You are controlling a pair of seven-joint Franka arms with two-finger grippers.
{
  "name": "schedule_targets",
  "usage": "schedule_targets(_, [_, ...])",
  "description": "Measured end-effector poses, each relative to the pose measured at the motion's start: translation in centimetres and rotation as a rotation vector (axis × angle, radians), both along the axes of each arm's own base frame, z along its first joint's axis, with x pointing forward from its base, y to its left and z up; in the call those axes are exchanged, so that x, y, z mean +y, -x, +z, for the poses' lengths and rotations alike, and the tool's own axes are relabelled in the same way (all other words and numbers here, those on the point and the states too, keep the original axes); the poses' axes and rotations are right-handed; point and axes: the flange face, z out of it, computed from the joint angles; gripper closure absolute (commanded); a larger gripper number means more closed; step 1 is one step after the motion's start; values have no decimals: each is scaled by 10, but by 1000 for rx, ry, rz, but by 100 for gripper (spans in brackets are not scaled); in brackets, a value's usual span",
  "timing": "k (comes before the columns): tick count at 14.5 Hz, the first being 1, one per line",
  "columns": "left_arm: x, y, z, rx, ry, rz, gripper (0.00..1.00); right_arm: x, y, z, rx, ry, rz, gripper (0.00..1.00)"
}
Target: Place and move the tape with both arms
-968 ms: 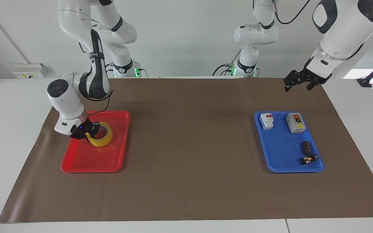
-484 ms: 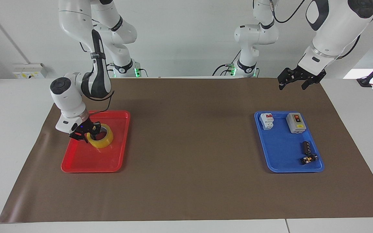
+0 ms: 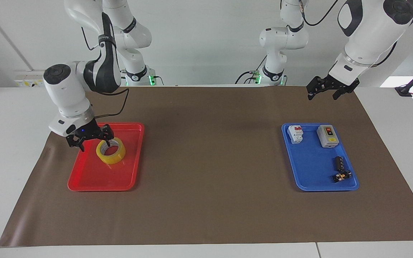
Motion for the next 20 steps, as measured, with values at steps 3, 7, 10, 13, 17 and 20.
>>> schedule_targets(3, [6, 0, 1, -2, 0, 11, 0, 0, 16, 84, 64, -9, -151, 0])
schedule_targets(7, [9, 1, 4, -7, 1, 16, 0, -2, 47, 162, 94, -11, -199, 0])
schedule_targets(10, [9, 2, 4, -7, 1, 16, 0, -4, 64, 202, 109, -12, -209, 0])
schedule_targets(13, [9, 2, 6, -11, 1, 16, 0, -4, 63, 200, 120, -11, -211, 0])
schedule_targets(17, [9, 5, 11, -21, 3, 16, 0, -1, 61, 196, 129, -9, -187, 0])
schedule_targets(20, [9, 5, 12, -22, 3, 16, 0, 21, 60, 196, 129, 0, -137, 0])
